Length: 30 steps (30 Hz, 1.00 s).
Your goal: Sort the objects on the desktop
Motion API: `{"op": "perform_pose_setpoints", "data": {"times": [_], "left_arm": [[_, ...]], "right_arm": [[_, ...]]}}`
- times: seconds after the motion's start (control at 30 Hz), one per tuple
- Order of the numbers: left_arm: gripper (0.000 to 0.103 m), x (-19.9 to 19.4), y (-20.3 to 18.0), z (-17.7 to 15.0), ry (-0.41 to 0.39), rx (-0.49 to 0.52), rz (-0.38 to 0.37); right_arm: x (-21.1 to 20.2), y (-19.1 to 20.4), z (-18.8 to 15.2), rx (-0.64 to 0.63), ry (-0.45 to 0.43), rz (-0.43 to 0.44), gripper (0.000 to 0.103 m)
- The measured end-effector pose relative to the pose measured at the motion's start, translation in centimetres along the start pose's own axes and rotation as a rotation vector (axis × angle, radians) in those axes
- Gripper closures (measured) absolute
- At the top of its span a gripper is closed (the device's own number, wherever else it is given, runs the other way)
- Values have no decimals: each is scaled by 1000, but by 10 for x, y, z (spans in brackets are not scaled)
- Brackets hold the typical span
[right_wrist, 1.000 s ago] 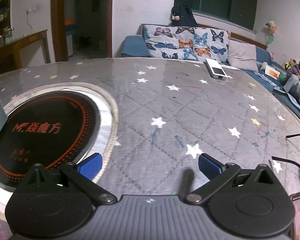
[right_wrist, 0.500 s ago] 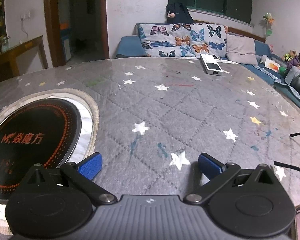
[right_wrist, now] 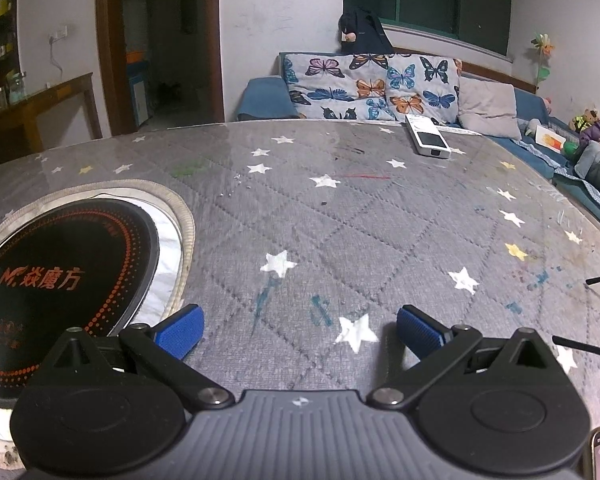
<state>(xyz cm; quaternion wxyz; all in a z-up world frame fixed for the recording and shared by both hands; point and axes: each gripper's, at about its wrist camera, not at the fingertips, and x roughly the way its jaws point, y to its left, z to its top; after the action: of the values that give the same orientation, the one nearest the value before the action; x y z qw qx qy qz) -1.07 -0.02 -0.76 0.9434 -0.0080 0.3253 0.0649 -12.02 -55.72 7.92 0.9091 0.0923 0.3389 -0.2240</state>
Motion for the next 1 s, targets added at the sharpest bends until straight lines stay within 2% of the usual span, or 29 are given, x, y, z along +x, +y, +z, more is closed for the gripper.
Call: {"op": "perform_pose_setpoints", "data": {"times": [1.0], "left_arm": [[0, 0, 0, 1, 0, -9, 0]], "right_arm": [[0, 0, 0, 1, -1, 0, 0]]}}
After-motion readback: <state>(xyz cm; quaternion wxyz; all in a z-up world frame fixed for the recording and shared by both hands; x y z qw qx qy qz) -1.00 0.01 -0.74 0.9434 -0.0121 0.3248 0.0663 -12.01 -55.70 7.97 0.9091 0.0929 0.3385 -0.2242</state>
